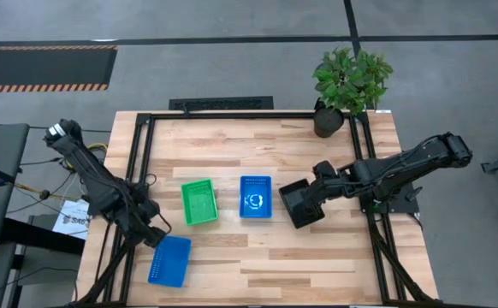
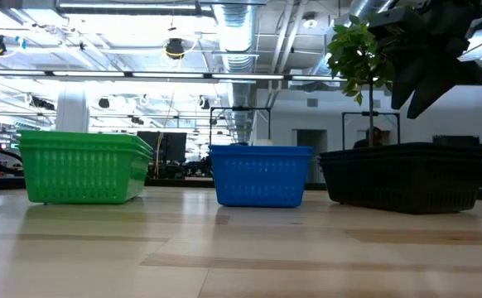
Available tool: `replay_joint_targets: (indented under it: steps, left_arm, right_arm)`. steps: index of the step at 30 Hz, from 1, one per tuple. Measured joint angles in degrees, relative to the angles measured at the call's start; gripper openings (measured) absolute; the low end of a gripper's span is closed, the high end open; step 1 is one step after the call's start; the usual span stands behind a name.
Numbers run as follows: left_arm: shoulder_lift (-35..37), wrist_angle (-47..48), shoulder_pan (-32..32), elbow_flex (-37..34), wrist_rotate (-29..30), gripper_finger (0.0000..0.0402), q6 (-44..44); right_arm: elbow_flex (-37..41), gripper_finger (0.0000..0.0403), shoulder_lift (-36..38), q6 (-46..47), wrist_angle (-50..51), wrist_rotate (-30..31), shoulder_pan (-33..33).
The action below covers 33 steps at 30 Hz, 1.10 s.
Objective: Stack baskets by color
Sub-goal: Stack the left blue bin on top of the blue bin
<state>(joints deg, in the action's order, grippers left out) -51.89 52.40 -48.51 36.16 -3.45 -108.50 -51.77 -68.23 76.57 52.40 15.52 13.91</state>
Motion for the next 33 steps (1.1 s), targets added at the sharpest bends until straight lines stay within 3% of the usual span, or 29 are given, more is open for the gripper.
replay_joint_targets:
  steps: [14,18,27,33]
  left_arm:
    - [-18.3,-13.2,-0.2,0.0,-0.1,0.0255,-4.8]
    - [-22.7,-19.5,-0.2,0.0,-2.2,0.0201,-6.2]
    - [-29.3,-30.3,-0.1,0.0,-1.6,0.0019,-6.2]
    - [-29.9,-34.2,1.1,0.0,4.2,0.0003,-8.7]
  right_arm:
    - [0.0,0.0181,0.0,-2.4,-4.4,-0.6,0.0]
    - [-1.1,0.0181,0.4,-5.0,-5.5,-2.3,0.0]
    - [-6.2,0.0181,0.5,-8.1,-8.0,-3.5,0.0]
    - [-6.3,0.0181,0.5,-8.0,-11.3,-4.5,0.4]
